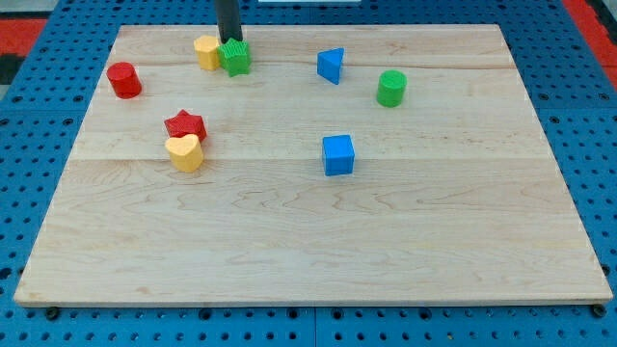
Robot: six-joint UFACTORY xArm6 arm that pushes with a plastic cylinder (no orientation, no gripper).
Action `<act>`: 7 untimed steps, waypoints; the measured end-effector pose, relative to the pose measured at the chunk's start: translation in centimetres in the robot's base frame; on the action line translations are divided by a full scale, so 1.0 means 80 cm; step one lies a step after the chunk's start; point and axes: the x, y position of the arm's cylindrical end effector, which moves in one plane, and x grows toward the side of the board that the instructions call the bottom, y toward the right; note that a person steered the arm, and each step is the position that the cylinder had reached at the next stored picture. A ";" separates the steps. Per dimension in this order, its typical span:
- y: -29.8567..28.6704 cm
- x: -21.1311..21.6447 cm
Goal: Place the yellow hexagon to the right of the red circle
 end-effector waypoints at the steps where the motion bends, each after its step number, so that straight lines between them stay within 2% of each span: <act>1: -0.029 0.003; 3: -0.044 0.000; 6: -0.064 0.062; 7: -0.081 0.035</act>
